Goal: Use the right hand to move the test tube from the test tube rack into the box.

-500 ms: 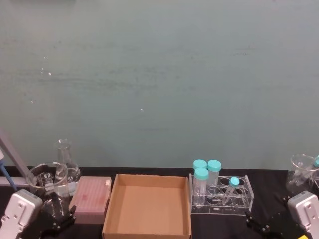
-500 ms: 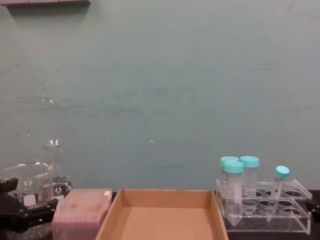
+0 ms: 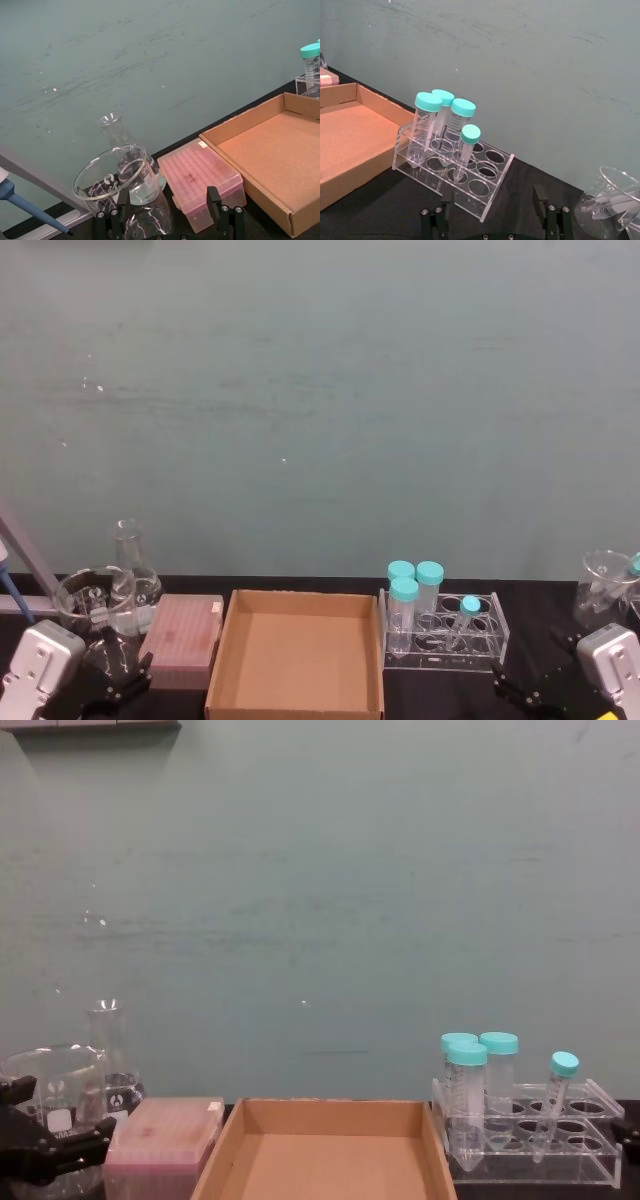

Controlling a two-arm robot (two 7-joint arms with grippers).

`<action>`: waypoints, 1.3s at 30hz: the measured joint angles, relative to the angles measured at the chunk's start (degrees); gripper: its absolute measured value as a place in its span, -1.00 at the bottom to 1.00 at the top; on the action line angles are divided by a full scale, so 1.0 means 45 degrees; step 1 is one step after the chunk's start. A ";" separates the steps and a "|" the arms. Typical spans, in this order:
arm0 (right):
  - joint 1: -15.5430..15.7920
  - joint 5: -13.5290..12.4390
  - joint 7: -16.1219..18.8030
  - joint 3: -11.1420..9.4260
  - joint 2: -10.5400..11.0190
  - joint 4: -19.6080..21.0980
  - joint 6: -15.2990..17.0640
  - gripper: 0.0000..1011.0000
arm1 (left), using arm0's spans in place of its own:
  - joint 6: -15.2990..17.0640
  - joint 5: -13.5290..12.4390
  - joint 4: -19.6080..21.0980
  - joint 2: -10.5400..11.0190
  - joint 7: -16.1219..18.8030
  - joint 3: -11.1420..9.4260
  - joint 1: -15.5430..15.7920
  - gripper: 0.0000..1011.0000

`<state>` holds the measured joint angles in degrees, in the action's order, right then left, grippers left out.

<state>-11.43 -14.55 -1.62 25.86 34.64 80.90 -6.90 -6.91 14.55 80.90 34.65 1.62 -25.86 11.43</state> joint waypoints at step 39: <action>-0.0972 -0.1028 0.1592 -0.0651 -0.1351 -0.0802 0.1136 0.98 | 0.0000 0.0000 0.0000 0.0000 0.0000 0.0000 0.0001 0.98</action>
<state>-15.81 -19.17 5.55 22.93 28.56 77.29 -1.79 -6.91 14.55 80.90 34.64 1.62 -25.86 11.43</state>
